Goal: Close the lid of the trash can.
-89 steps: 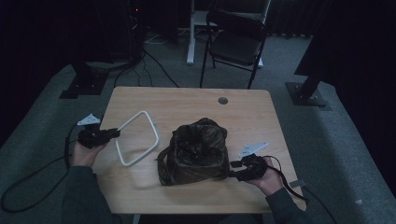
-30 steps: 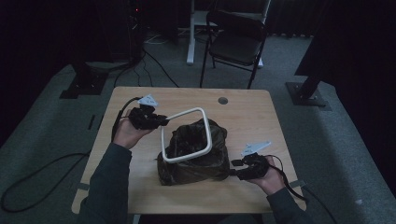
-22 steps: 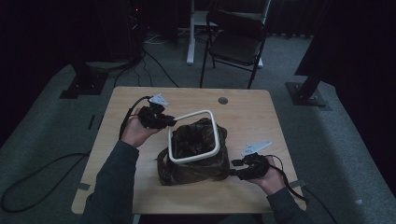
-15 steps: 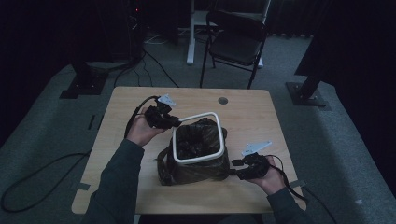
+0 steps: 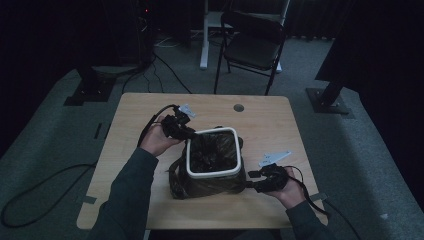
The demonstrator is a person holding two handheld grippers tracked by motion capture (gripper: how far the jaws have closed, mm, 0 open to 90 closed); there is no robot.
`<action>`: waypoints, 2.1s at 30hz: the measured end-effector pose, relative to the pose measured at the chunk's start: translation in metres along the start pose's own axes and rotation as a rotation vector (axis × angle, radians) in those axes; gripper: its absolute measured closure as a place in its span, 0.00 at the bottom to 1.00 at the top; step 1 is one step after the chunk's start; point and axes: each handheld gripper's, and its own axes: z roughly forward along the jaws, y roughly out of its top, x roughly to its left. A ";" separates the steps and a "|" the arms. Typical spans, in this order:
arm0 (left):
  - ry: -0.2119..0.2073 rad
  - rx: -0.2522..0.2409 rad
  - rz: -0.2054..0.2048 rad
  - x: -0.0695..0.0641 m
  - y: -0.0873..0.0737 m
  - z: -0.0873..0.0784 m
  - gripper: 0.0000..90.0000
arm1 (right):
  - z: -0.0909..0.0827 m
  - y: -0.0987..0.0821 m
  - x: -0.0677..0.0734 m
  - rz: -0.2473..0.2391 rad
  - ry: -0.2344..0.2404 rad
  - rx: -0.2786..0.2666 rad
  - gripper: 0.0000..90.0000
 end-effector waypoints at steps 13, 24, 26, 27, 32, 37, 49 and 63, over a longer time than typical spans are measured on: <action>0.014 0.020 0.013 -0.003 0.002 0.006 0.87 | -0.004 0.002 0.000 0.007 0.000 -0.018 0.57; 0.025 0.029 0.020 -0.004 0.002 0.007 0.86 | -0.027 0.018 -0.003 0.018 -0.041 -0.101 0.58; 0.028 0.029 0.019 -0.005 0.002 0.007 0.85 | -0.032 0.023 -0.002 0.017 -0.048 -0.114 0.62; 0.021 0.030 0.019 -0.005 0.003 0.007 0.84 | -0.034 0.026 -0.002 0.017 -0.054 -0.122 0.64; 0.017 0.012 0.023 -0.006 0.003 0.006 0.76 | -0.045 0.042 -0.004 0.025 -0.095 -0.154 0.75; 0.006 -0.040 0.004 -0.005 0.002 -0.004 0.75 | -0.048 0.057 -0.005 0.042 -0.096 -0.209 0.80; 0.007 -0.038 0.001 -0.005 -0.002 0.002 0.80 | -0.018 0.074 -0.001 0.023 -0.082 -0.176 0.86; 0.082 -0.185 -0.072 0.005 -0.032 -0.034 0.66 | -0.035 0.056 -0.015 0.074 -0.125 -0.219 0.76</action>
